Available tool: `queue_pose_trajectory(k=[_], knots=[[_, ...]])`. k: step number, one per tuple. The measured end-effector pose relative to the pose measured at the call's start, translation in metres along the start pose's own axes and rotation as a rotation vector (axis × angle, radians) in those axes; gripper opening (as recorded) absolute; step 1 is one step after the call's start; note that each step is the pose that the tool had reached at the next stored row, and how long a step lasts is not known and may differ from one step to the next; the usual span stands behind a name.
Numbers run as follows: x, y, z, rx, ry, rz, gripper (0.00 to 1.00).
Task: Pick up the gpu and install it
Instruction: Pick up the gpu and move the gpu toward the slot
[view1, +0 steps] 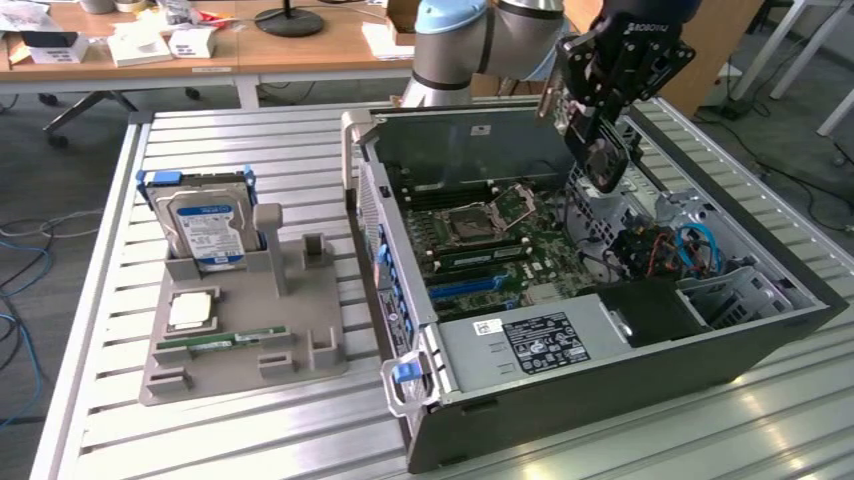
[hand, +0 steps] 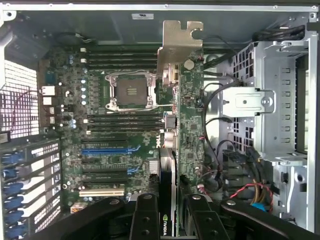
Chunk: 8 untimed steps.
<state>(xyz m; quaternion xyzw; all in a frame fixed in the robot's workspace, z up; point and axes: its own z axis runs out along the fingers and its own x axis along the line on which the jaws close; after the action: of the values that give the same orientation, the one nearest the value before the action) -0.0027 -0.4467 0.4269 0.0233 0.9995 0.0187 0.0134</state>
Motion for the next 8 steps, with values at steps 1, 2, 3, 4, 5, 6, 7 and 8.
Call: queue_pose_trajectory(k=[1,2,3,4,5,6,7,8], knots=[[-0.002,0.0001,0.0001,-0.0002,0.0000,-0.001,0.26],[-0.005,0.0002,0.0002,-0.0002,0.0001,-0.003,0.26],[-0.007,0.0003,0.0002,-0.0002,0.0002,-0.005,0.26],[-0.009,0.0004,0.0003,-0.0002,0.0002,-0.006,0.26],[-0.011,0.0006,0.0003,-0.0002,0.0003,-0.007,0.26],[-0.013,0.0007,0.0004,-0.0002,0.0003,-0.008,0.26],[-0.015,0.0008,0.0005,-0.0003,0.0004,-0.009,0.26],[-0.017,0.0008,0.0005,-0.0004,0.0003,-0.010,0.26]])
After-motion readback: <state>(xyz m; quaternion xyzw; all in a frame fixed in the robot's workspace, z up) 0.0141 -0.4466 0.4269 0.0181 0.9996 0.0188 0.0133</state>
